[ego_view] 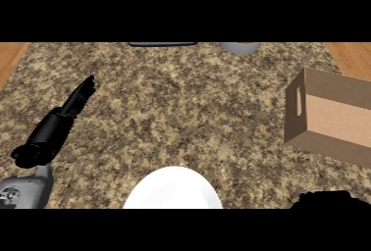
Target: Pick the squash from the plate and place it in the cardboard box
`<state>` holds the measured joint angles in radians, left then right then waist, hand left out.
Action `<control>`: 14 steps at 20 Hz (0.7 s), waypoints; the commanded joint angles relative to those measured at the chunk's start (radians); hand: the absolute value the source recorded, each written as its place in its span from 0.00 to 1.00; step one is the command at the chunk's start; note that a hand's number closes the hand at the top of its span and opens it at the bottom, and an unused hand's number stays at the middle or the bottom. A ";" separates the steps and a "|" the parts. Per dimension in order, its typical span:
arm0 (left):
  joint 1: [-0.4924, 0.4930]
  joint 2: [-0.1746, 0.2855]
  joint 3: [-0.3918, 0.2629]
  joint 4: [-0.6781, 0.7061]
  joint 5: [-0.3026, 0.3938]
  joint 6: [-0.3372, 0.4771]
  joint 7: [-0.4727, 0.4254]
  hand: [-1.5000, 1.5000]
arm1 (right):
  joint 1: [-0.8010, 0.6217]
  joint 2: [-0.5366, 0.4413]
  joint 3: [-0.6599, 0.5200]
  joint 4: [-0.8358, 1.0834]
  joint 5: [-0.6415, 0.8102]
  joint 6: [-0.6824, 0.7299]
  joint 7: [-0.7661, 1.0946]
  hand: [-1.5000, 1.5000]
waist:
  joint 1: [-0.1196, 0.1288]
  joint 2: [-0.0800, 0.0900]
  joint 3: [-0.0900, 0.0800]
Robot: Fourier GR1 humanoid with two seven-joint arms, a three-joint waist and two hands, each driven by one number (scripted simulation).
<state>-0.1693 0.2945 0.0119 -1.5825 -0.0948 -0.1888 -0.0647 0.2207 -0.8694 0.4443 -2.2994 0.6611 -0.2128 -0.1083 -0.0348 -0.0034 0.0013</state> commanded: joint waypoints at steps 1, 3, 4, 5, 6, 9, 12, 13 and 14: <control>0.007 -0.017 -0.013 0.009 -0.011 0.007 -0.011 0.50 | 0.012 0.001 -0.224 -0.027 -0.253 0.000 0.083 1.00 | 0.011 0.006 -0.001; -0.020 -0.007 -0.012 -0.008 -0.016 0.004 0.020 0.50 | 0.014 -0.034 -0.350 0.012 -0.371 0.021 0.064 1.00 | 0.012 0.005 0.000; -0.021 0.016 0.025 0.041 0.035 -0.043 -0.027 0.50 | -0.012 -0.017 -0.383 0.041 -0.395 0.028 0.101 1.00 | 0.019 0.007 -0.002; -0.009 -0.020 -0.024 -0.028 0.019 -0.029 0.021 0.50 | -0.072 -0.027 -0.440 0.088 -0.472 0.060 0.108 1.00 | 0.038 0.006 -0.001; -0.043 0.012 0.009 0.013 0.011 -0.030 0.008 0.50 | -0.048 -0.021 -0.477 0.157 -0.493 0.052 0.054 1.00 | 0.026 0.006 0.000; -0.017 -0.041 -0.050 -0.031 -0.028 0.001 0.038 0.50 | -0.155 -0.060 -0.583 0.308 -0.615 0.147 0.038 1.00 | 0.040 0.005 0.000; -0.051 0.000 0.008 0.035 0.003 -0.039 -0.013 0.50 | -0.244 -0.061 -0.577 0.522 -0.565 0.184 -0.057 1.00 | 0.052 0.009 -0.001; -0.060 -0.013 -0.012 0.015 -0.010 -0.029 0.006 0.50 | -0.277 -0.107 -0.602 0.577 -0.554 0.211 -0.069 1.00 | 0.056 0.010 -0.001; -0.054 -0.039 -0.031 0.023 -0.031 -0.005 -0.003 0.50 | -0.333 -0.126 -0.580 0.627 -0.523 0.225 -0.067 1.00 | 0.063 0.011 -0.001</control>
<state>-0.2111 0.2773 -0.0021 -1.5627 -0.1068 -0.2079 -0.0677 0.0109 -0.9424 -0.1040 -1.8721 0.1220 -0.0462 -0.1289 0.0106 0.0046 0.0005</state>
